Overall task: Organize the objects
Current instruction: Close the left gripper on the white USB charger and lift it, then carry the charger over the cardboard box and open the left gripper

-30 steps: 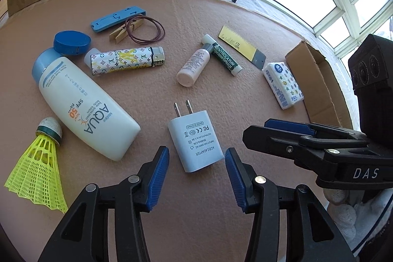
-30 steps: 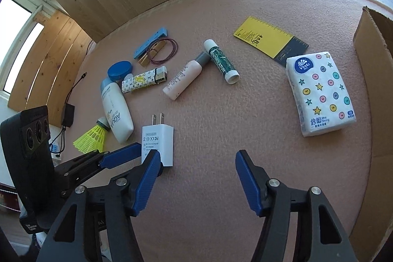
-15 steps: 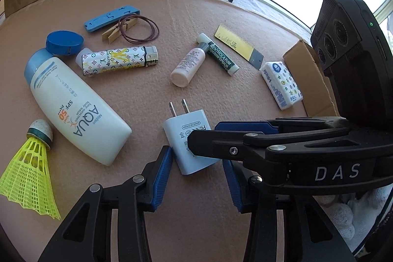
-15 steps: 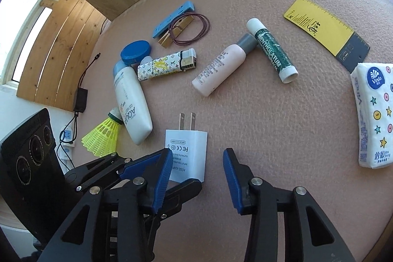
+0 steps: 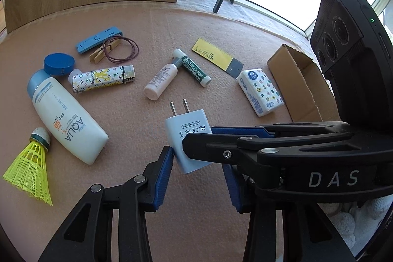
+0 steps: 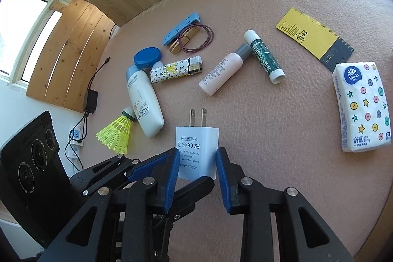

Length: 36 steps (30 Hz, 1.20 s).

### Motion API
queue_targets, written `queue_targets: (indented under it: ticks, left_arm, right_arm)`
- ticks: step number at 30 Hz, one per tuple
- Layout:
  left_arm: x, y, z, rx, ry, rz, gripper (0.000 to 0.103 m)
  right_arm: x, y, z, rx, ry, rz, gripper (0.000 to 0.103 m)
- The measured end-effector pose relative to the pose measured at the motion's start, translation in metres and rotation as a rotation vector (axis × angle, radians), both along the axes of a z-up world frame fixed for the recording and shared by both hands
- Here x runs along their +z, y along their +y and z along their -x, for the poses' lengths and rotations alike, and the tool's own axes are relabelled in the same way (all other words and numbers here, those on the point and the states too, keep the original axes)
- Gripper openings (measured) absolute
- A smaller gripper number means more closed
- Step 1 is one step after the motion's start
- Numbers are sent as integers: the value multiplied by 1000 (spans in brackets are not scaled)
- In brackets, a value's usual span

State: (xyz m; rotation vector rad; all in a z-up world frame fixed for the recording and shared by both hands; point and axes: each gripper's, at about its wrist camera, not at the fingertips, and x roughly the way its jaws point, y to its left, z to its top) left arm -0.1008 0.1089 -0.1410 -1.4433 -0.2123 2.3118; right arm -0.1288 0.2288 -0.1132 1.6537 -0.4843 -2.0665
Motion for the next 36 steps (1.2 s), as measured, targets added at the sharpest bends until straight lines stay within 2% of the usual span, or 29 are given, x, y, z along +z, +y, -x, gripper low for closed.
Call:
queue_targets:
  ticks: [11,19,26,36]
  left_arm:
    - [51,93,-14,-131,102,-16,44]
    - [67,180,-26,-258,144,-23,43]
    - [64,241,-32,-352,136,-25,43]
    - [36,299,-28,-418,72,5,43]
  right_arm:
    - [55,85,-38,-134,100,-30,28]
    - [72,158,-71,-265,127,-68,28]
    - [70,216,-94,-360,123,-88,28]
    - [42,263,-100,-418,67,-104,28]
